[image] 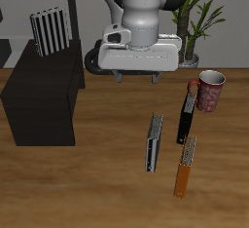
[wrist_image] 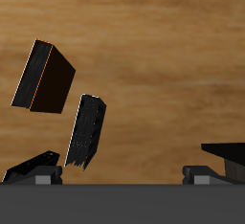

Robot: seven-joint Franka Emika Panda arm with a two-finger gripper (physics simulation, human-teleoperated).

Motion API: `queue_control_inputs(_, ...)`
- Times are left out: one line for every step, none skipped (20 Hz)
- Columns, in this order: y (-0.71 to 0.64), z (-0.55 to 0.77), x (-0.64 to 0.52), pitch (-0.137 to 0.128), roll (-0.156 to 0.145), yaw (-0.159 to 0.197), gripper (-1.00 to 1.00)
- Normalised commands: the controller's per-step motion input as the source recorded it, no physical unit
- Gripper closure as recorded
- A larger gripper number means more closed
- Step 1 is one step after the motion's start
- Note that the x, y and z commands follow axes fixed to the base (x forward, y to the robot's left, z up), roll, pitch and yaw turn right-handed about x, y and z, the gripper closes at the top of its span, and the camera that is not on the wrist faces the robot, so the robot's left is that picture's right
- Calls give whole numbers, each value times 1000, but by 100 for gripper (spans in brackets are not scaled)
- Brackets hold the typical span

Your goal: Place the right striped book upright on top of the shelf and place the left striped book upright on top of the shelf

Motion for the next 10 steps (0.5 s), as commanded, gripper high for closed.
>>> queue_control_inputs(280, -198, 307, -4, 82, 7, -100)
queue_control_inputs(132, -255, 245, 46, 16, -45, -100)
queue_control_inputs(142, -159, 121, -6, 37, 24, -100)
queue_control_inputs(134, -243, 212, 14, 67, 21, -100)
queue_control_inputs(53, -248, 174, 40, -3, -80, -100)
queue_control_inputs(133, -277, 184, 1, 75, -3, -100)
queue_control_inputs(33, -302, 240, 23, -55, -10, -100)
queue_control_inputs(137, -298, 142, 40, 50, -54, -100)
queue_control_inputs(136, -303, 89, -2, 5, 36, -100)
queue_control_inputs(19, -128, 27, -7, -15, 17, -100)
